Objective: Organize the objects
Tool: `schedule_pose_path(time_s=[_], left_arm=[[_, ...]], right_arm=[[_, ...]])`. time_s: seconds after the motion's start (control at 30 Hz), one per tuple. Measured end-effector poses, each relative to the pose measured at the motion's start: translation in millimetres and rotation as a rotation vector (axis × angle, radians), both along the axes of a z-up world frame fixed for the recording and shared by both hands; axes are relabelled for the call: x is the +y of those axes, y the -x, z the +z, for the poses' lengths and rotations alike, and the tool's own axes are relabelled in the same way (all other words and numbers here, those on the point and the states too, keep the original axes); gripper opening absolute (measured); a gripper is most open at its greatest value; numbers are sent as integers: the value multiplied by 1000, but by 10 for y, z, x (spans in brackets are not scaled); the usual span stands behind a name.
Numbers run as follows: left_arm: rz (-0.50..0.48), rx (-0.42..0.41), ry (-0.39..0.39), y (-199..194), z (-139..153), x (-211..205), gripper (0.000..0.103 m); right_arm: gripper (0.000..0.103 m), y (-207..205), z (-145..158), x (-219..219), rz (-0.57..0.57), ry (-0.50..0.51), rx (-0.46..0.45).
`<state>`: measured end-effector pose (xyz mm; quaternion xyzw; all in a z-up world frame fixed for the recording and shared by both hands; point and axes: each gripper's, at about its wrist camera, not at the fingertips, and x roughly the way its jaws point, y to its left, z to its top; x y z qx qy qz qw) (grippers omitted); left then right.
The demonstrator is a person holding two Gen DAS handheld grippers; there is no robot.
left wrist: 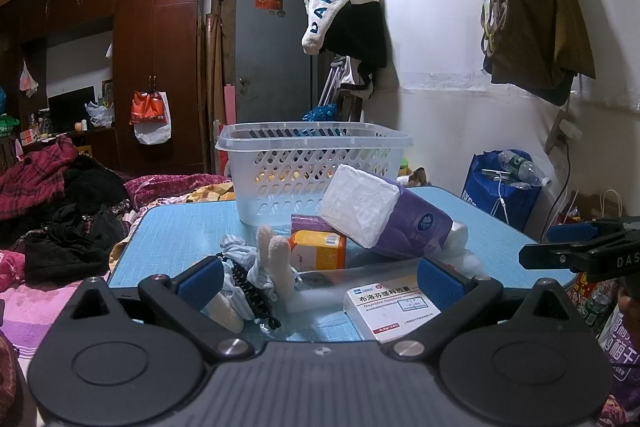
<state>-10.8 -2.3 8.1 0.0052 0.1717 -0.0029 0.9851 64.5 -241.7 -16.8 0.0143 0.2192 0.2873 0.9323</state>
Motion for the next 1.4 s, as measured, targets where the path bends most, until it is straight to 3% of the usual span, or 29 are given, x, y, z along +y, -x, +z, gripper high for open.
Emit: schedule_pose_path(time_s=[1.4], left_arm=[[-6, -13, 28, 5, -3, 48, 103]], right_arm=[[103, 0, -13, -1, -6, 0, -9]])
